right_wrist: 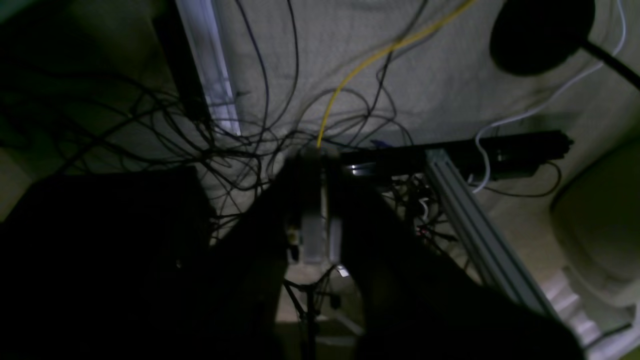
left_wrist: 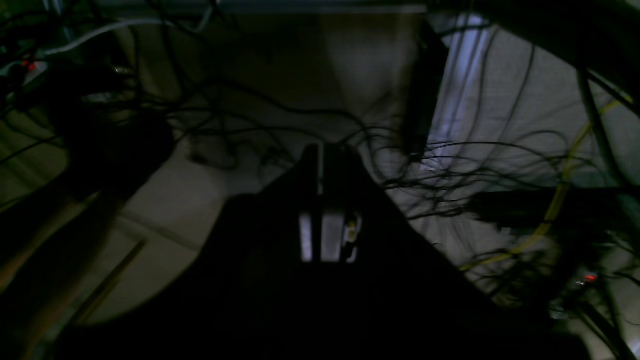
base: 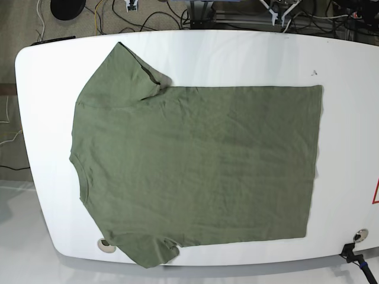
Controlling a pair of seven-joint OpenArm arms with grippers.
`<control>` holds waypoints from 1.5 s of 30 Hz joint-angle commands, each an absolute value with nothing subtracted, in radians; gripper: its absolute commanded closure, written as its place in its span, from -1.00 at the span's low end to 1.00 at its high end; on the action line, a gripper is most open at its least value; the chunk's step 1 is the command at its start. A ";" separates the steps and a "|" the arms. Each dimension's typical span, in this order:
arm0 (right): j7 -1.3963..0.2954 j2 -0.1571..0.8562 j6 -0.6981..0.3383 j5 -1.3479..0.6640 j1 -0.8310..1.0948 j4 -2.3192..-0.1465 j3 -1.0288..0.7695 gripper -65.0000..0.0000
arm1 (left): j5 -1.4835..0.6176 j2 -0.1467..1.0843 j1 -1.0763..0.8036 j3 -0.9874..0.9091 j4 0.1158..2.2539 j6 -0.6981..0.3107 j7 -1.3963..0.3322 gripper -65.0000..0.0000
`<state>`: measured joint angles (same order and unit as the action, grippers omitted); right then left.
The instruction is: Fold the T-shirt properly
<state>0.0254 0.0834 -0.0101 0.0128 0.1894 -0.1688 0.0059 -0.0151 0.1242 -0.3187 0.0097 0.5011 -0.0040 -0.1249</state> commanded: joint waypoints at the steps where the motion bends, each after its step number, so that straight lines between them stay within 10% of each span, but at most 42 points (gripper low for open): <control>1: 0.037 0.089 -0.023 0.013 0.214 -0.186 0.000 0.98 | -0.024 0.130 -0.344 0.011 0.519 -0.003 -0.121 1.00; 45: -0.091 0.260 -0.031 0.027 0.980 -1.602 -0.176 0.97 | -0.006 0.201 -0.980 -0.035 1.690 -0.006 -0.126 1.00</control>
